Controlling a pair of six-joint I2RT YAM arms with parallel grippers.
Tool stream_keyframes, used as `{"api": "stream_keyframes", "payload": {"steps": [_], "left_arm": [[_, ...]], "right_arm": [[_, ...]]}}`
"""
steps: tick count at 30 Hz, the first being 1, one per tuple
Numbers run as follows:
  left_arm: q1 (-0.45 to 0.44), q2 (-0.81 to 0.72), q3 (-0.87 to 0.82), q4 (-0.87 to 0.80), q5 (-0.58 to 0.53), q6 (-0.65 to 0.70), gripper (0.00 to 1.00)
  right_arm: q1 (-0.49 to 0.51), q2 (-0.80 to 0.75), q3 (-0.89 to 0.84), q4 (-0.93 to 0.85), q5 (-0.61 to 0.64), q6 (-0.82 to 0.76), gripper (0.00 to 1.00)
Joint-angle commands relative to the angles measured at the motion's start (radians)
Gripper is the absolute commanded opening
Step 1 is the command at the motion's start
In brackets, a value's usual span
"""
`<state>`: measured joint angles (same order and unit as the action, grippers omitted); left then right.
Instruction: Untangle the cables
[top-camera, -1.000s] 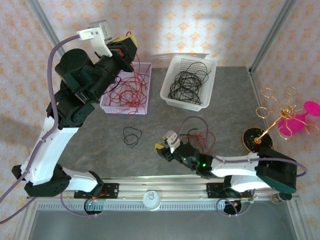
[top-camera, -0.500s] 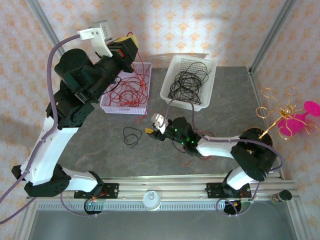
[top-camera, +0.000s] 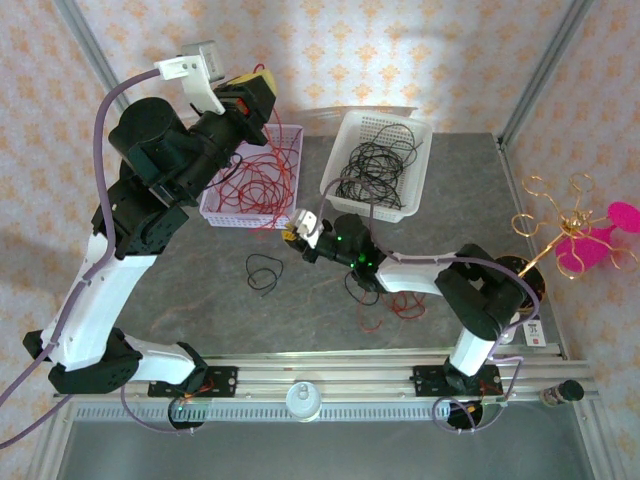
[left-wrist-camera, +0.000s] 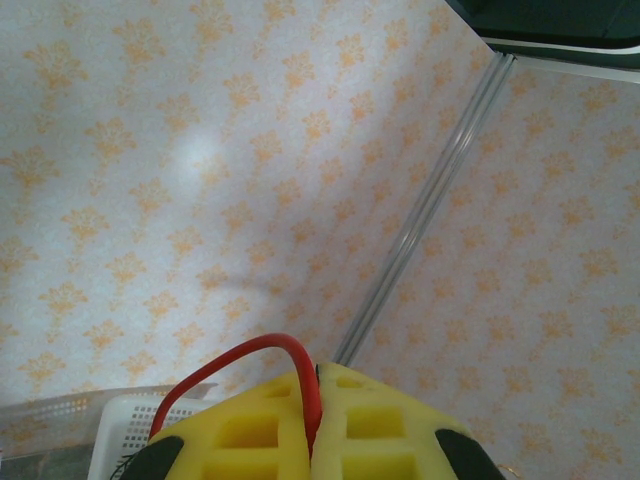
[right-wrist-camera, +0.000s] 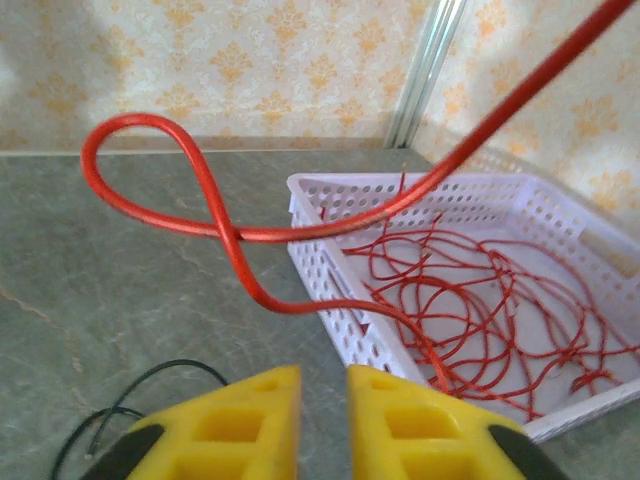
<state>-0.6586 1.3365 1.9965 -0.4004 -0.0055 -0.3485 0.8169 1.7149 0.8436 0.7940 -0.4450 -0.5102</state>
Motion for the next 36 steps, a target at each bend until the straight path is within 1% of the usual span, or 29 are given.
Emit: {"api": "stream_keyframes", "payload": {"steps": [1, 3, 5, 6, 7, 8, 10, 11, 14, 16, 18, 20, 21, 23, 26, 27, 32, 33, 34, 35, 36], "left_arm": [[0.006, -0.011, 0.033, 0.008, -0.030, 0.019, 0.00], [0.005, -0.014, 0.031, 0.019, -0.037, 0.024, 0.00], [0.005, -0.010, 0.034, 0.030, -0.028, 0.022, 0.00], [0.005, -0.009, 0.035, 0.036, -0.023, 0.021, 0.00], [0.006, -0.007, 0.036, 0.041, -0.021, 0.021, 0.00], [0.005, -0.005, 0.038, 0.043, -0.017, 0.019, 0.00], [0.005, 0.002, 0.047, 0.037, -0.010, 0.016, 0.00], [0.005, 0.004, 0.051, 0.033, -0.006, 0.017, 0.00], [0.005, 0.002, 0.051, 0.029, 0.002, 0.011, 0.00], [0.006, 0.000, 0.051, 0.029, 0.005, 0.008, 0.00], [0.005, -0.003, 0.051, 0.029, 0.008, 0.006, 0.00], [0.005, -0.004, 0.053, 0.026, 0.006, 0.005, 0.00], [0.006, -0.003, 0.054, 0.022, 0.002, 0.007, 0.00], [0.006, 0.000, 0.057, 0.016, -0.010, 0.015, 0.00], [0.006, 0.001, 0.058, 0.018, -0.014, 0.020, 0.00], [0.006, 0.000, 0.058, 0.020, -0.016, 0.020, 0.00], [0.005, 0.004, 0.058, 0.025, -0.021, 0.022, 0.00], [0.005, 0.003, 0.058, 0.025, -0.019, 0.022, 0.00], [0.005, 0.003, 0.058, 0.025, -0.017, 0.022, 0.00], [0.006, 0.003, 0.058, 0.024, -0.017, 0.021, 0.00], [0.005, 0.004, 0.058, 0.025, -0.016, 0.021, 0.00]], "right_arm": [[0.001, 0.006, 0.005, 0.061, 0.010, 0.004, 0.08], [0.001, 0.003, -0.021, 0.086, 0.008, 0.013, 0.03], [0.001, 0.004, -0.031, 0.089, 0.001, 0.018, 0.00], [0.001, 0.002, -0.035, 0.089, -0.001, 0.019, 0.00], [0.001, 0.000, -0.037, 0.092, -0.001, 0.019, 0.03], [0.001, 0.000, -0.036, 0.094, 0.004, 0.016, 0.10], [0.001, 0.004, -0.029, 0.094, 0.021, 0.002, 0.35], [-0.001, 0.011, -0.018, 0.082, 0.028, -0.009, 0.41], [-0.007, 0.047, 0.035, 0.019, 0.028, -0.039, 0.49], [-0.009, 0.074, 0.047, 0.022, 0.036, -0.052, 0.51], [-0.009, 0.095, 0.056, 0.036, 0.054, -0.057, 0.51], [-0.010, 0.104, 0.066, 0.037, 0.058, -0.054, 0.45], [-0.010, 0.104, 0.066, 0.041, 0.063, -0.045, 0.39], [-0.010, 0.097, 0.054, 0.058, 0.068, -0.024, 0.18], [-0.010, 0.084, 0.023, 0.091, 0.088, 0.004, 0.02], [-0.010, 0.081, 0.017, 0.091, 0.096, 0.011, 0.00], [-0.010, 0.036, -0.045, 0.109, 0.101, 0.036, 0.00], [-0.010, 0.023, -0.063, 0.115, 0.096, 0.036, 0.05], [-0.010, 0.010, -0.077, 0.119, 0.096, 0.036, 0.17], [-0.010, -0.003, -0.087, 0.117, 0.099, 0.035, 0.24], [-0.010, -0.012, -0.095, 0.117, 0.101, 0.033, 0.29]]}}
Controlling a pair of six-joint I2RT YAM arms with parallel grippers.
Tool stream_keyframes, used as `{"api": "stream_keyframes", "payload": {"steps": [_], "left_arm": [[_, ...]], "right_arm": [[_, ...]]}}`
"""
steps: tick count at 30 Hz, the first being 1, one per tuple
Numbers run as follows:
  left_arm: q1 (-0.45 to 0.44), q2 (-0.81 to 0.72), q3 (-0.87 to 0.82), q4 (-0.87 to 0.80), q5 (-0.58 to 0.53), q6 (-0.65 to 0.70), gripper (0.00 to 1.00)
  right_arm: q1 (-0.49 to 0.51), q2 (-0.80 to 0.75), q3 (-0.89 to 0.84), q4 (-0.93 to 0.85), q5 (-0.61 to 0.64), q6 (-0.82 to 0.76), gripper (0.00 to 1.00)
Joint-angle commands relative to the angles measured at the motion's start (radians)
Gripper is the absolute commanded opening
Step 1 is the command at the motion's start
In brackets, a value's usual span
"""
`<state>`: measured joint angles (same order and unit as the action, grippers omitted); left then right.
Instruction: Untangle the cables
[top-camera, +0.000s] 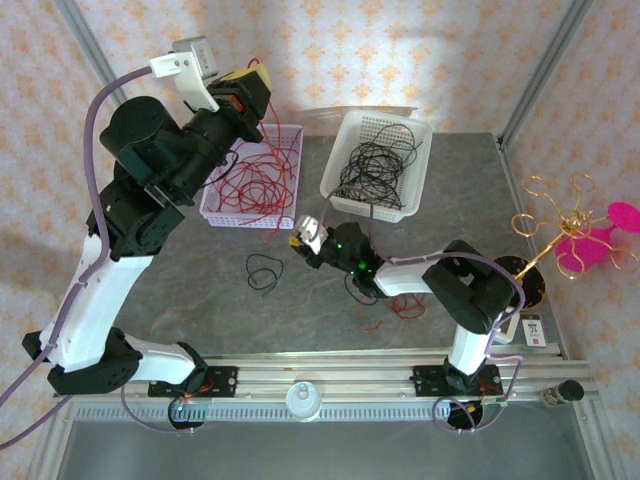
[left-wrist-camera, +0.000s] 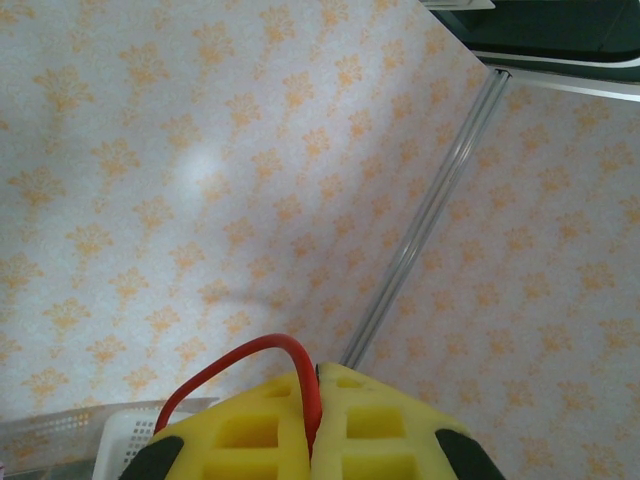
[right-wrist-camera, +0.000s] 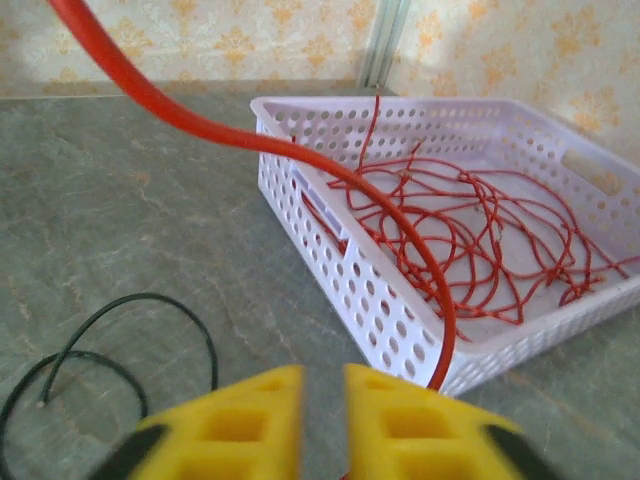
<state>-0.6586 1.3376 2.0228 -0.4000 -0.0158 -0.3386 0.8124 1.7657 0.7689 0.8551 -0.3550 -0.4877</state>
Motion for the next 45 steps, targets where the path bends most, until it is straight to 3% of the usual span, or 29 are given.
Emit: {"api": "stream_keyframes", "payload": {"steps": [1, 7, 13, 21, 26, 30, 34, 37, 40, 45], "left_arm": [[0.006, 0.000, 0.031, 0.024, -0.006, 0.012, 0.00], [0.005, 0.000, 0.028, 0.024, 0.005, 0.003, 0.00], [0.005, 0.003, 0.027, 0.020, 0.019, -0.005, 0.00], [0.007, 0.000, 0.024, 0.010, 0.018, -0.009, 0.00], [0.006, 0.003, 0.024, 0.015, 0.022, -0.009, 0.00], [0.005, 0.006, 0.025, 0.018, 0.023, -0.008, 0.00], [0.005, 0.005, 0.027, 0.016, 0.016, -0.004, 0.00], [0.006, 0.003, 0.032, 0.011, -0.009, 0.016, 0.00], [0.005, 0.004, 0.040, 0.012, -0.080, 0.048, 0.00], [0.005, 0.007, 0.040, 0.068, -0.166, 0.107, 0.00]], "right_arm": [[-0.005, -0.071, -0.028, 0.056, 0.012, 0.004, 0.34], [-0.007, -0.098, -0.027, 0.056, 0.042, -0.013, 0.53], [-0.008, -0.048, 0.067, -0.012, 0.053, -0.110, 0.61], [-0.021, 0.011, 0.145, -0.002, 0.058, -0.161, 0.62], [-0.021, 0.066, 0.203, -0.062, -0.040, -0.230, 0.62], [-0.021, 0.126, 0.301, -0.179, -0.097, -0.264, 0.56], [-0.021, 0.165, 0.330, -0.153, -0.068, -0.241, 0.46], [-0.022, 0.158, 0.290, -0.111, -0.049, -0.204, 0.15], [-0.022, 0.117, 0.187, -0.029, -0.038, -0.144, 0.00], [-0.021, 0.015, 0.031, 0.034, -0.023, -0.016, 0.00]]}}
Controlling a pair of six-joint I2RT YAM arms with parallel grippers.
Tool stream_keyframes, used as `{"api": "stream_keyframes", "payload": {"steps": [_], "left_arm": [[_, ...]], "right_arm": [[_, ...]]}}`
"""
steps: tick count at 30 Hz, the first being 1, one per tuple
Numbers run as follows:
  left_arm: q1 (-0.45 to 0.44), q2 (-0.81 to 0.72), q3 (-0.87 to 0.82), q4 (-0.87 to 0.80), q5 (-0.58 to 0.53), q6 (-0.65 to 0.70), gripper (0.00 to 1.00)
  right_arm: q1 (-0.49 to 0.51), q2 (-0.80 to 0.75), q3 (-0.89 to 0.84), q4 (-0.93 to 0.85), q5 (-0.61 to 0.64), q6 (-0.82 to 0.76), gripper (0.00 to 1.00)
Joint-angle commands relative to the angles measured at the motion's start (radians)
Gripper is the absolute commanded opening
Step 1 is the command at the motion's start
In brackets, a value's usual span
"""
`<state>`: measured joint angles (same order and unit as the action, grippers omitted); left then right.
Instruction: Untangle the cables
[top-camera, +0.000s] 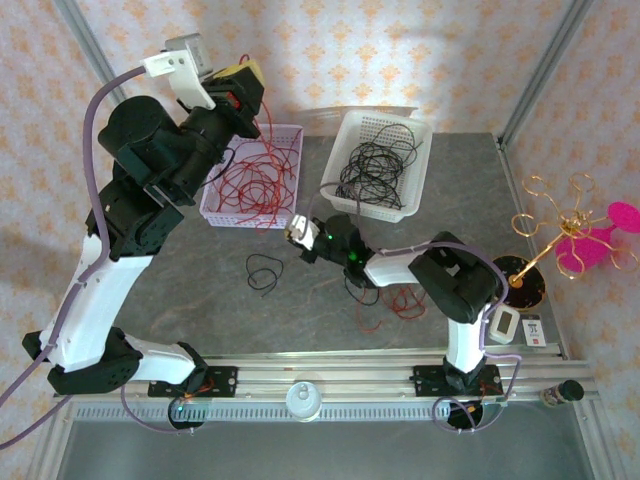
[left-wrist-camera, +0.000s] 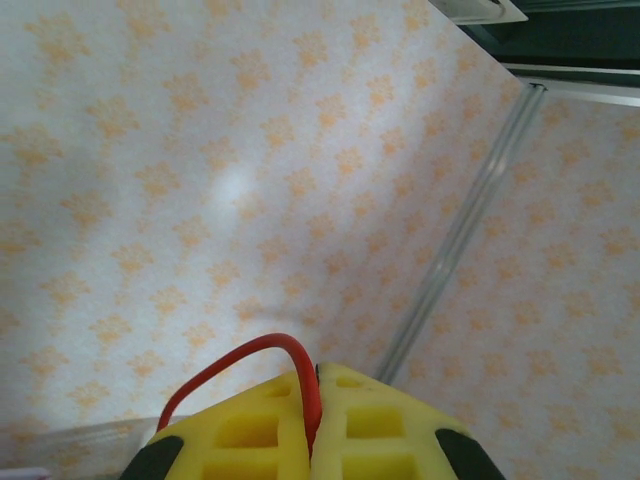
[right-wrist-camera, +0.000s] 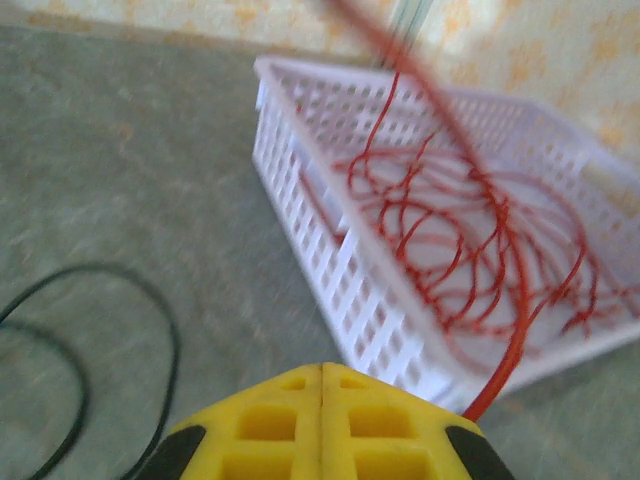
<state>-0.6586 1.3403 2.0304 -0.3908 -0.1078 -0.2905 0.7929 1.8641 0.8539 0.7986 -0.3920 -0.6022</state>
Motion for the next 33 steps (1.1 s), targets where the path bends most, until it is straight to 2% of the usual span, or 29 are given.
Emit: {"api": "stream_keyframes", "payload": {"steps": [1, 5, 6, 9, 10, 12, 17, 20, 23, 26, 29, 33], "left_arm": [[0.006, 0.005, 0.033, 0.074, -0.092, 0.071, 0.00], [0.006, 0.025, 0.053, 0.100, -0.099, 0.084, 0.00], [0.005, 0.029, 0.061, 0.100, -0.088, 0.079, 0.00], [0.006, 0.032, 0.063, 0.101, -0.050, 0.058, 0.00], [0.005, 0.032, 0.063, 0.099, -0.038, 0.051, 0.00], [0.005, 0.029, 0.063, 0.090, -0.020, 0.041, 0.00], [0.005, 0.018, 0.062, 0.071, 0.007, 0.028, 0.00], [0.005, 0.015, 0.062, 0.063, 0.016, 0.024, 0.00], [0.006, 0.010, 0.059, 0.057, 0.022, 0.022, 0.00], [0.006, 0.004, 0.049, 0.062, 0.019, 0.021, 0.00], [0.006, 0.000, 0.041, 0.066, 0.018, 0.019, 0.00], [0.005, 0.001, 0.042, 0.069, 0.023, 0.013, 0.00]], "right_arm": [[0.001, -0.111, -0.088, 0.102, 0.022, 0.123, 0.00], [0.006, -0.187, -0.169, 0.134, 0.070, 0.160, 0.00], [0.003, -0.194, -0.157, 0.122, 0.109, 0.191, 0.06], [-0.018, -0.209, -0.092, -0.001, 0.085, 0.259, 0.45], [-0.018, -0.216, -0.079, -0.035, 0.058, 0.275, 0.52], [-0.018, -0.227, -0.067, -0.070, 0.003, 0.300, 0.58], [-0.025, -0.264, -0.076, -0.093, 0.041, 0.439, 0.63], [-0.046, -0.253, 0.002, -0.214, -0.091, 0.530, 0.65], [-0.047, -0.222, 0.054, -0.269, -0.261, 0.557, 0.65], [-0.047, -0.188, 0.094, -0.273, -0.332, 0.618, 0.66], [-0.047, -0.129, 0.160, -0.299, -0.324, 0.700, 0.66], [-0.054, -0.040, 0.264, -0.417, -0.201, 0.788, 0.65]]}}
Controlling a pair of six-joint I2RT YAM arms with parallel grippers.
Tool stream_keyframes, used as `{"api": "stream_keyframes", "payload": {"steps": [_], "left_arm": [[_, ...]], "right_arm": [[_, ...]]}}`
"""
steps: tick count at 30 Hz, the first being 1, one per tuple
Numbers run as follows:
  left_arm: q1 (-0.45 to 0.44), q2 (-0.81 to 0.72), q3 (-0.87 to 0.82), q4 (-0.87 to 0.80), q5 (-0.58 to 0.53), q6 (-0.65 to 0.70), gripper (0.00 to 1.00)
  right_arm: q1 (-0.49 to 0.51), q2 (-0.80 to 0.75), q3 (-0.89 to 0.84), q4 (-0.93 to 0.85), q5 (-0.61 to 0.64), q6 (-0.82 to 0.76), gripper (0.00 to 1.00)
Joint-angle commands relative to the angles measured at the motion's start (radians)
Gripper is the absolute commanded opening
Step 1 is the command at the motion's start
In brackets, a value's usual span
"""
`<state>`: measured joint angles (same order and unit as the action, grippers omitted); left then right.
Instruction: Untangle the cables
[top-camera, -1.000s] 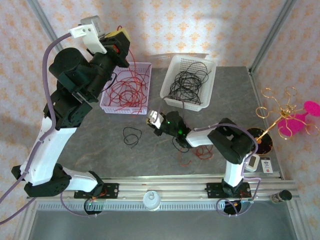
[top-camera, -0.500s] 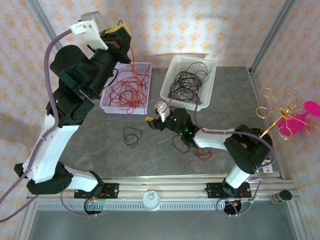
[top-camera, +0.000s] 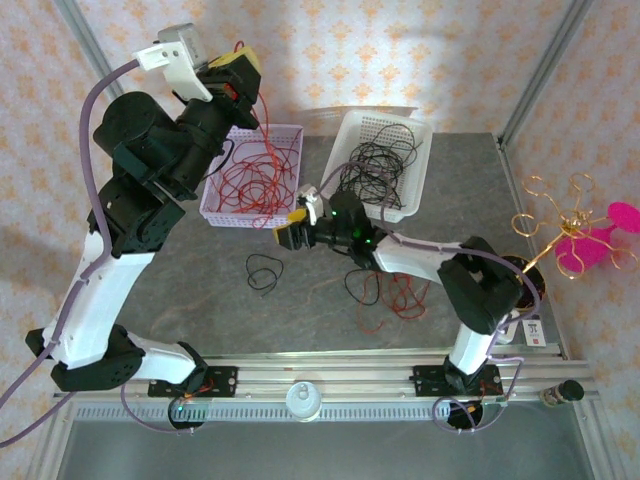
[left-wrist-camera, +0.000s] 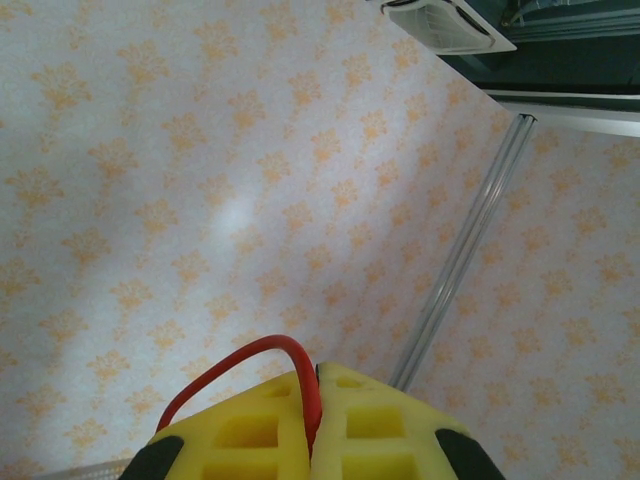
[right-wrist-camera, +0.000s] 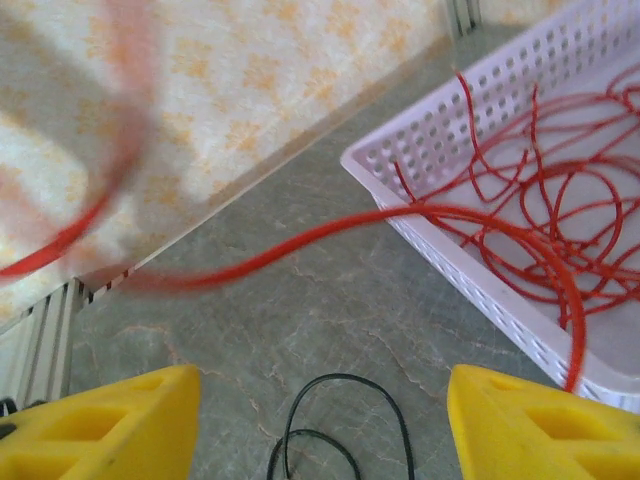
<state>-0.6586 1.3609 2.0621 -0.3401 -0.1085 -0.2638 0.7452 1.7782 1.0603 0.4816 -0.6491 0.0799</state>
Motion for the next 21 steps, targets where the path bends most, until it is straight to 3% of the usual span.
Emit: {"api": "stream_keyframes", "payload": {"steps": [1, 7, 14, 21], "left_arm": [[0.006, -0.021, 0.011, 0.018, 0.024, -0.015, 0.00], [0.007, -0.025, 0.018, 0.005, 0.023, -0.016, 0.00], [0.005, -0.024, 0.016, 0.015, 0.046, -0.029, 0.00], [0.006, -0.025, 0.027, -0.002, 0.036, -0.019, 0.00]], "right_arm": [[-0.007, 0.052, 0.064, -0.107, 0.092, 0.112, 0.65], [-0.007, 0.045, 0.067, -0.137, 0.189, 0.103, 0.65], [-0.009, 0.099, 0.130, -0.162, 0.180, 0.106, 0.54], [-0.009, 0.100, 0.156, -0.213, 0.173, 0.111, 0.54]]}}
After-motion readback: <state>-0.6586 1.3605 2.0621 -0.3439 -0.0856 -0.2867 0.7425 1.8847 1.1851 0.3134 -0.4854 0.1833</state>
